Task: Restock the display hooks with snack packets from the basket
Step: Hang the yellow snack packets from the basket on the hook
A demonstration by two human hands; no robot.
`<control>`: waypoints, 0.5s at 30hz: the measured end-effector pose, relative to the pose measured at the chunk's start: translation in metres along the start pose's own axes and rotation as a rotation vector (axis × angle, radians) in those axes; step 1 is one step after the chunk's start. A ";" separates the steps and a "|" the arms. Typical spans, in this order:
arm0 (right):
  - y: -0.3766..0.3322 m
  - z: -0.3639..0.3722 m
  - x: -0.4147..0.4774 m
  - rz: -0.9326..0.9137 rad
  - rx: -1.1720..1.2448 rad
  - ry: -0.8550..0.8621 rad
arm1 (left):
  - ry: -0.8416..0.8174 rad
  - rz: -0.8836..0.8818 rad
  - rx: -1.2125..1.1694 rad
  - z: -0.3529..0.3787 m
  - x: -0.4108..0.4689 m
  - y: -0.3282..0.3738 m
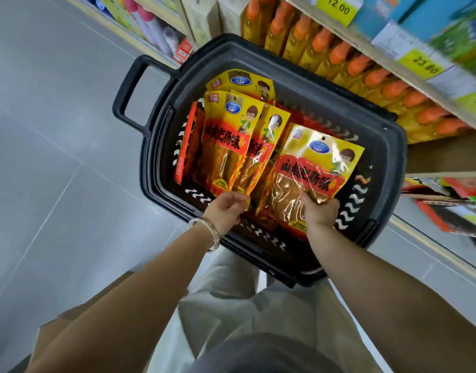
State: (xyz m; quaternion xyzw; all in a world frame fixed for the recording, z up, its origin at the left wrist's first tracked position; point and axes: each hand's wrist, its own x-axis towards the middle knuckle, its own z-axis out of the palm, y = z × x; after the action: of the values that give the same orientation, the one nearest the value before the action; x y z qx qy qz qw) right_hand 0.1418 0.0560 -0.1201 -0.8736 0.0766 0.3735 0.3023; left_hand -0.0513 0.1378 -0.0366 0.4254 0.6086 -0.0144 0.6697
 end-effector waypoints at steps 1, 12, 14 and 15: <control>-0.003 -0.005 -0.008 -0.073 0.019 -0.027 | 0.004 0.004 0.009 -0.003 -0.001 0.002; -0.043 -0.041 -0.076 -0.155 0.308 -0.460 | -0.114 0.003 0.110 -0.022 -0.002 0.043; -0.049 -0.024 -0.085 -0.155 0.223 -0.624 | -0.034 0.038 0.043 -0.026 0.002 0.047; -0.052 -0.015 -0.086 -0.138 0.158 -0.690 | 0.073 0.057 0.007 -0.031 0.004 0.047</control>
State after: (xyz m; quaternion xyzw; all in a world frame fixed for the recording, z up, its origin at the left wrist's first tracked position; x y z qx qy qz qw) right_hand 0.1082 0.0810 -0.0273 -0.6732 -0.0605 0.6180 0.4016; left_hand -0.0498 0.1878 -0.0108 0.4449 0.6203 0.0181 0.6457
